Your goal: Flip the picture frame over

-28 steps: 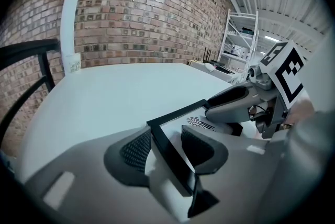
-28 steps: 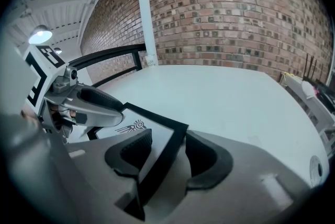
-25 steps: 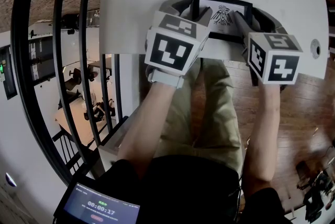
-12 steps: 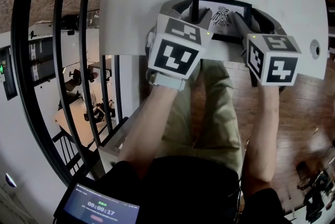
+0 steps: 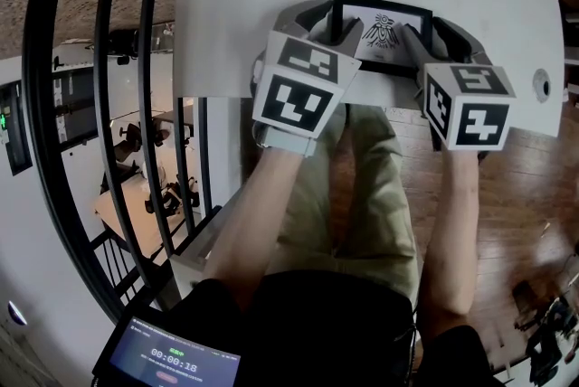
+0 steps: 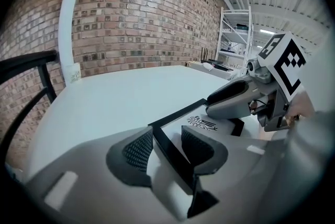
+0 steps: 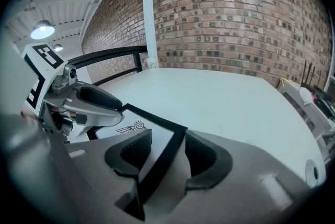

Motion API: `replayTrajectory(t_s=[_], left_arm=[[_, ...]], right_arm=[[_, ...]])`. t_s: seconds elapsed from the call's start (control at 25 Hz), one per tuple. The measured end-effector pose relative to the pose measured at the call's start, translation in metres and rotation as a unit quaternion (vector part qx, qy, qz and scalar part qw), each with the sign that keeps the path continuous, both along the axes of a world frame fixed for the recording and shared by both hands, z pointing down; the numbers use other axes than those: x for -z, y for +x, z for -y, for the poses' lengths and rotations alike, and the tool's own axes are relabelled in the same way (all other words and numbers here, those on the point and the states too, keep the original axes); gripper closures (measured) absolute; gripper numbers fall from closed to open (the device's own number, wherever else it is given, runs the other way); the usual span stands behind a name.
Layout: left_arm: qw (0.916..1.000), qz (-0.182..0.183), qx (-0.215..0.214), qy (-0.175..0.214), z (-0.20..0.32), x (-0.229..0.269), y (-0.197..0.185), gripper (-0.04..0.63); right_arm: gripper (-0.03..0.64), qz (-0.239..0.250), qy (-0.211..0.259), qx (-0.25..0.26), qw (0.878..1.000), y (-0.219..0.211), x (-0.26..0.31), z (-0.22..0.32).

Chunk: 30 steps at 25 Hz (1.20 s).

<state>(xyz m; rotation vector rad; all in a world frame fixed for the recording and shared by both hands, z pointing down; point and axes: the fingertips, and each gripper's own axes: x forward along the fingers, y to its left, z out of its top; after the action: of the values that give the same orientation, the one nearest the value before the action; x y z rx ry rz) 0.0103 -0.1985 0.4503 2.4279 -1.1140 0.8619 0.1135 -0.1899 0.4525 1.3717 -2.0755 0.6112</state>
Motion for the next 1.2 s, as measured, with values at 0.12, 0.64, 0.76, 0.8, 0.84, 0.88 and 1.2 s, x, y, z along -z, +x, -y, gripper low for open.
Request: replayTrajectory(t_s=[0.12, 0.64, 0.76, 0.8, 0.84, 0.88, 1.2], left_arm=[[1.0, 0.005, -0.003, 0.005, -0.001, 0.004, -0.003, 0.413], [0.9983, -0.022, -0.018, 0.05, -0.051, 0.055, -0.007, 0.439], [0.997, -0.047, -0.018, 0.059, -0.072, 0.069, -0.009, 0.453], [0.9967, -0.053, -0.016, 0.06, -0.08, 0.074, -0.01, 0.457], [0.9964, -0.057, -0.015, 0.061, -0.087, 0.078, -0.011, 0.462], [0.9962, -0.06, -0.014, 0.062, -0.094, 0.083, -0.012, 0.463], [0.9941, -0.078, -0.019, 0.073, -0.136, 0.118, -0.014, 0.486]], right_arm=[[0.43, -0.002, -0.002, 0.002, 1.0, 0.002, 0.002, -0.003], [0.433, 0.011, 0.068, 0.012, 0.998, -0.011, 0.057, -0.047], [0.458, 0.024, 0.084, 0.013, 0.996, -0.016, 0.069, -0.067], [0.467, 0.026, 0.087, 0.015, 0.996, -0.018, 0.073, -0.075], [0.476, 0.026, 0.089, 0.018, 0.995, -0.019, 0.076, -0.082], [0.483, 0.025, 0.091, 0.02, 0.995, -0.02, 0.08, -0.09], [0.537, 0.023, 0.104, 0.015, 0.994, -0.02, 0.112, -0.136]])
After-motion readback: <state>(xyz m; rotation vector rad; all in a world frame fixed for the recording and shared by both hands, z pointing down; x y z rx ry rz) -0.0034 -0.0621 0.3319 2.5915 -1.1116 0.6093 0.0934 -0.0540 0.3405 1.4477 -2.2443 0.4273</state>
